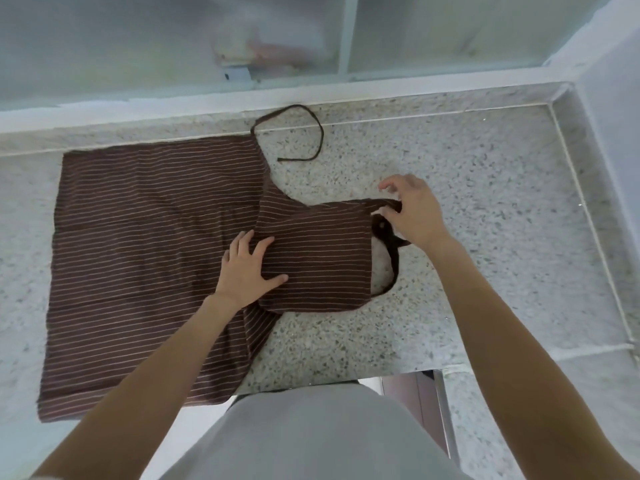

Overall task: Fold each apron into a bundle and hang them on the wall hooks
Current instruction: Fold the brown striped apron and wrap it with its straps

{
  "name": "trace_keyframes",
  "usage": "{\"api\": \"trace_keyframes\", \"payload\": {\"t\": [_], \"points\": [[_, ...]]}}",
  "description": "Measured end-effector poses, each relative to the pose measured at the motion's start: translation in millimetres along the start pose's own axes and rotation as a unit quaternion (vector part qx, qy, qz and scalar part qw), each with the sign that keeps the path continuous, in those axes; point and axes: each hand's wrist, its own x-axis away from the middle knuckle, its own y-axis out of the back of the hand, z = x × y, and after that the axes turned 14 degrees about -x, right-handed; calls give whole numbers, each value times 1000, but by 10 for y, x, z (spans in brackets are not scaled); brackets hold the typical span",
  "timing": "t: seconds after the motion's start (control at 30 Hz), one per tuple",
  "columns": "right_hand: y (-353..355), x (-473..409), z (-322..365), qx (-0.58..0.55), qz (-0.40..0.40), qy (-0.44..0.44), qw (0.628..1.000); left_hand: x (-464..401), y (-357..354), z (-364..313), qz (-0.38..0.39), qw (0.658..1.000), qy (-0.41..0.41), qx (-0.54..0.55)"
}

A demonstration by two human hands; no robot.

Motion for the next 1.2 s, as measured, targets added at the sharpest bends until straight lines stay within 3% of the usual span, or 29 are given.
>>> {"api": "trace_keyframes", "payload": {"t": [0.1,0.23,0.37,0.5,0.63,0.83,0.97,1.1,1.2], "points": [[-55,123,-234,95,-47,51,993,-63,45,-230,-87,996,-8,8],[-209,557,-377,26,-102,51,993,-104,34,-502,-87,996,-24,26],[-442,1169,-566,36,-20,60,997,-50,-77,-653,-121,985,-120,-19],[-551,1407,-770,130,109,117,979,-32,-141,-805,-32,978,-204,-30],[-375,1490,-827,90,68,89,990,-87,-196,-1026,45,979,-191,-62],[-157,1680,-970,101,68,74,990,-275,-178,-1386,47,988,-138,-50],[-198,1769,-1014,84,85,-2,993,-375,-203,-1529,51,991,-112,-50],[-121,1527,-963,16,-50,-83,995,-337,-266,-1505,47,989,-115,-83],[-72,1275,-966,38,-14,-169,985,-295,-290,-1440,44,988,-115,-95]]}}
